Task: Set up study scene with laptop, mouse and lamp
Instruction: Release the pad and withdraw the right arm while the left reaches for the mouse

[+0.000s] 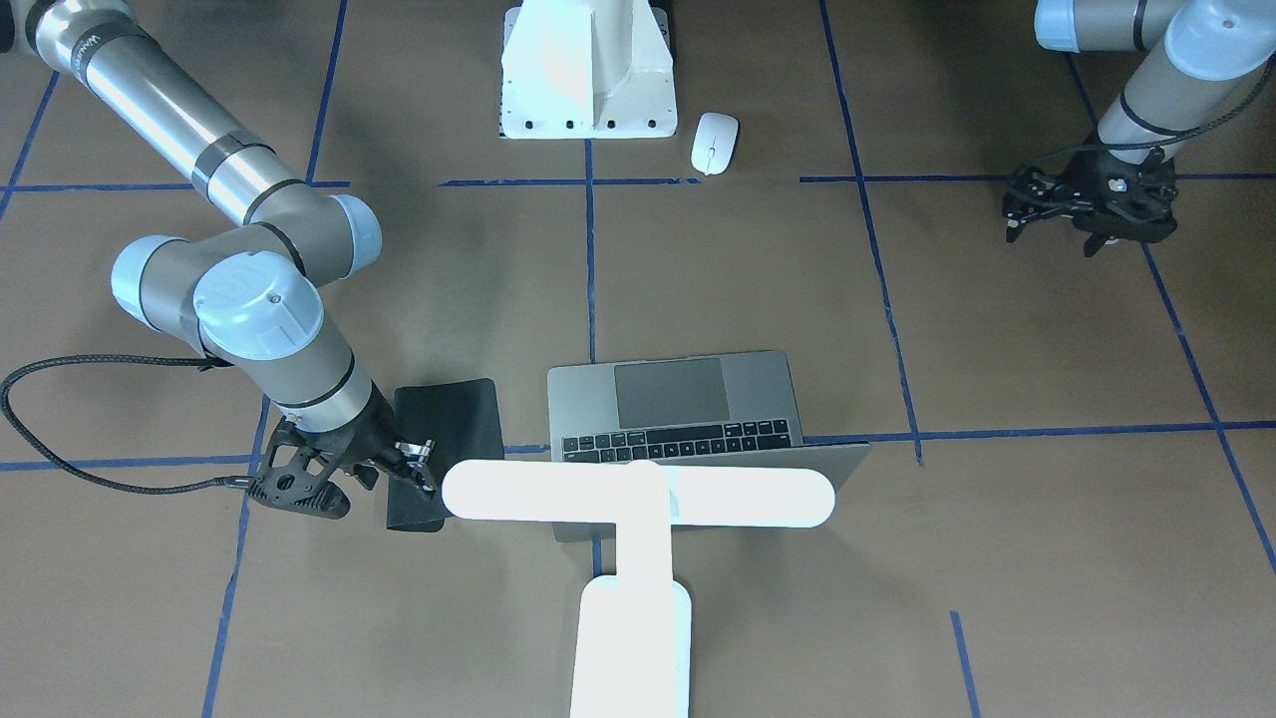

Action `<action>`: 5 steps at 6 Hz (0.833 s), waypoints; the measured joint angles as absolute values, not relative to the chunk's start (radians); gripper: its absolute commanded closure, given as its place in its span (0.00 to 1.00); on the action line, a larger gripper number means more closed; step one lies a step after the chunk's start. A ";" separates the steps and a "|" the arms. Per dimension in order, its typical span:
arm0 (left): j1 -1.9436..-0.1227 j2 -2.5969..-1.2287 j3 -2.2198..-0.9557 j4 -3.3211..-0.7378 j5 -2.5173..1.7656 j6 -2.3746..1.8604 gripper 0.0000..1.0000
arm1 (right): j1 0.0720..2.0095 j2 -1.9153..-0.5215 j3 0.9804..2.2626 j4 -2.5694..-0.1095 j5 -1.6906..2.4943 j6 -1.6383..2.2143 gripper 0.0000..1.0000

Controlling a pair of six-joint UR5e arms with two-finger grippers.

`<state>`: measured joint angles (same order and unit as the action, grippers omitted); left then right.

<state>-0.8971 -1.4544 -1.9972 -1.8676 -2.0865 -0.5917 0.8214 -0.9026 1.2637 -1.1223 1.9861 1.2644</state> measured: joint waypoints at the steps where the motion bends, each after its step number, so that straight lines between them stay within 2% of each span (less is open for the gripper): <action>1: -0.859 -1.499 -2.012 -1.866 -2.085 -0.656 0.00 | 0.846 -0.917 1.295 -1.194 2.007 1.171 0.00; 3: -0.723 -1.582 -2.045 -1.864 -2.058 -0.836 0.00 | 0.925 -1.004 1.436 -1.393 2.047 0.913 0.00; 5: -0.539 -1.615 -2.095 -1.863 -1.946 -0.975 0.00 | 1.065 -1.181 1.609 -1.535 2.132 0.580 0.00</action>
